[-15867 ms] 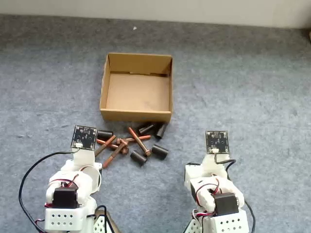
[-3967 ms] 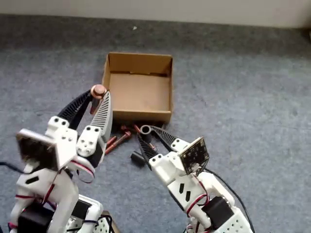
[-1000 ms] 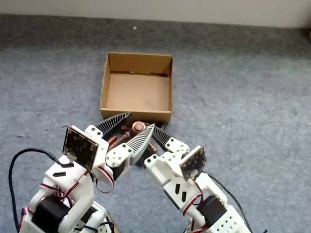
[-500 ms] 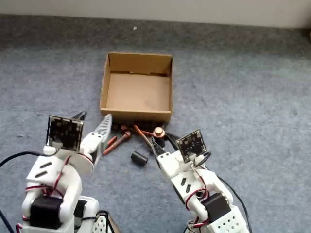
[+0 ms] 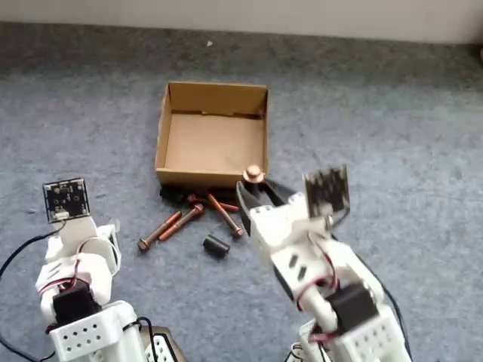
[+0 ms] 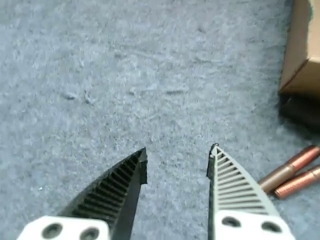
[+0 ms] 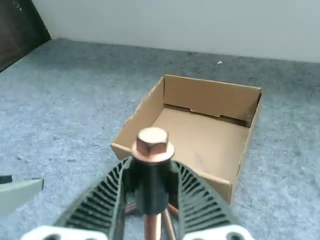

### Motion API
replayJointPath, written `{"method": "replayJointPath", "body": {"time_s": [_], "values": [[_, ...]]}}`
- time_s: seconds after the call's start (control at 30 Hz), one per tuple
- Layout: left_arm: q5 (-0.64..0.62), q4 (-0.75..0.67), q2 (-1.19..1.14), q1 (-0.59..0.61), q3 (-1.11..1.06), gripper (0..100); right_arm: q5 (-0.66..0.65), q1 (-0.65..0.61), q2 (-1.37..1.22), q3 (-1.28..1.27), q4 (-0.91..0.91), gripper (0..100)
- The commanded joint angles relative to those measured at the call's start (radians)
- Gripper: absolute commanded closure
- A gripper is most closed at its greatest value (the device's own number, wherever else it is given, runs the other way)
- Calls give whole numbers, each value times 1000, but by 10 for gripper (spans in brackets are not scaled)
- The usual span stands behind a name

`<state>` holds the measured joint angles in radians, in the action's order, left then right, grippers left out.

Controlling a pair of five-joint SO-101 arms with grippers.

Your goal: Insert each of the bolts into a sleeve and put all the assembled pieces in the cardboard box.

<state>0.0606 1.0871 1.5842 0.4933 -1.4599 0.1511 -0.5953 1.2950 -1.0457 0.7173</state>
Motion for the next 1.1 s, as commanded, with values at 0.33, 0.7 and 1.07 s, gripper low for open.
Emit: {"method": "replayJointPath", "body": {"time_s": [0.33,0.7,1.07], "values": [[110,-5,8,12,-96,783,-181,36,-800,266,-610,995],[115,-5,8,13,-99,783,-186,93,-1061,473,-443,848],[117,-5,8,13,-101,783,-89,93,-1059,713,145,843]]}}
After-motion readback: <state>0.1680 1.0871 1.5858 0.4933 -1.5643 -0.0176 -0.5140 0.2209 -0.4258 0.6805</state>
